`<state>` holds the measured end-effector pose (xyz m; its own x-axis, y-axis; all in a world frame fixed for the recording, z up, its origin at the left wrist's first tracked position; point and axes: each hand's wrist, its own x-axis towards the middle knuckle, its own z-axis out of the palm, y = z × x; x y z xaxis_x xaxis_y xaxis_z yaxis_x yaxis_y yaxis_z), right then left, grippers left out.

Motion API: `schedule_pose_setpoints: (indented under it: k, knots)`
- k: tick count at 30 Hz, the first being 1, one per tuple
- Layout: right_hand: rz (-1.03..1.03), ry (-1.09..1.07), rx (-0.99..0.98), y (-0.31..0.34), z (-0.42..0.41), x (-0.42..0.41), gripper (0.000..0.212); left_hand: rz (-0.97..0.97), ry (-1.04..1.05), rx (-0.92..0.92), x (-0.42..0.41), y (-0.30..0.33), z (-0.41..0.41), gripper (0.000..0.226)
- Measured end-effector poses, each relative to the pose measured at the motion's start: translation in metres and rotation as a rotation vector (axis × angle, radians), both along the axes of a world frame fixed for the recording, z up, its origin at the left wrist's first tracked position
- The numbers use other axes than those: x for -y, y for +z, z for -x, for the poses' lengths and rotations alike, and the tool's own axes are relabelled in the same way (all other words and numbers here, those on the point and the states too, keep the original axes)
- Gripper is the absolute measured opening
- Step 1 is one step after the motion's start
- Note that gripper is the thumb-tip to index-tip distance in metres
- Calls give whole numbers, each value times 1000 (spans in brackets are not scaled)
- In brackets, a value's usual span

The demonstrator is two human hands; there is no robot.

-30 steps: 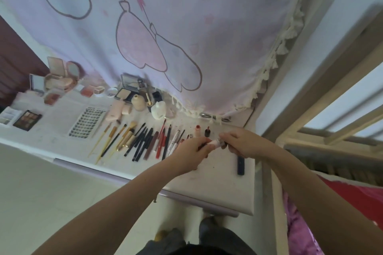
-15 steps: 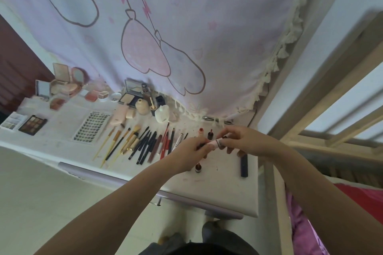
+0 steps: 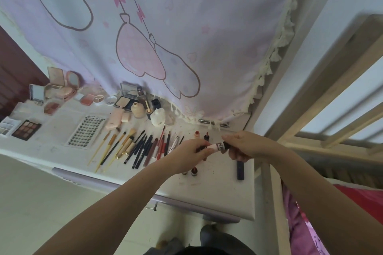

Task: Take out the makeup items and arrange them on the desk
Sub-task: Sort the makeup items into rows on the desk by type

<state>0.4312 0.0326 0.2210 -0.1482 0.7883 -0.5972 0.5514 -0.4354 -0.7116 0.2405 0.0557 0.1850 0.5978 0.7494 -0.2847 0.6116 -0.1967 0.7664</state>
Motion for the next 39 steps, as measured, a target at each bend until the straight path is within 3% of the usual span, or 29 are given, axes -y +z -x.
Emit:
schedule_pose_setpoints:
  k: [4,9,12,14,18,21,25,28,33,39]
  knots:
    - [-21,50,-34,0,-6,-1,13,-1,-4,-4,0,-2,0,26]
    - [24,-22,-16,-2,-4,-1,30,-7,5,6,0,-1,-2,25]
    - [-34,92,29,-3,-8,-1,17,4,-31,-17,1,-1,-3,22]
    - [-53,129,27,-2,-11,-2,8,82,-50,-16,0,-1,-2,21]
    - [-28,68,-6,-2,-32,2,11,331,-35,43,-1,-2,3,23]
    - [41,-112,-135,-9,-58,9,9,452,11,130,2,-6,8,25]
    - [107,-347,-480,-30,-70,21,20,608,157,311,11,-18,-5,17]
    - [96,-438,-596,-50,-63,24,24,548,304,297,23,-38,-32,25]
    - [-186,-290,-123,-91,-47,12,15,196,546,111,32,-70,-74,21]
    - [-396,-207,213,-133,-47,-18,15,168,728,37,19,-96,-95,22]
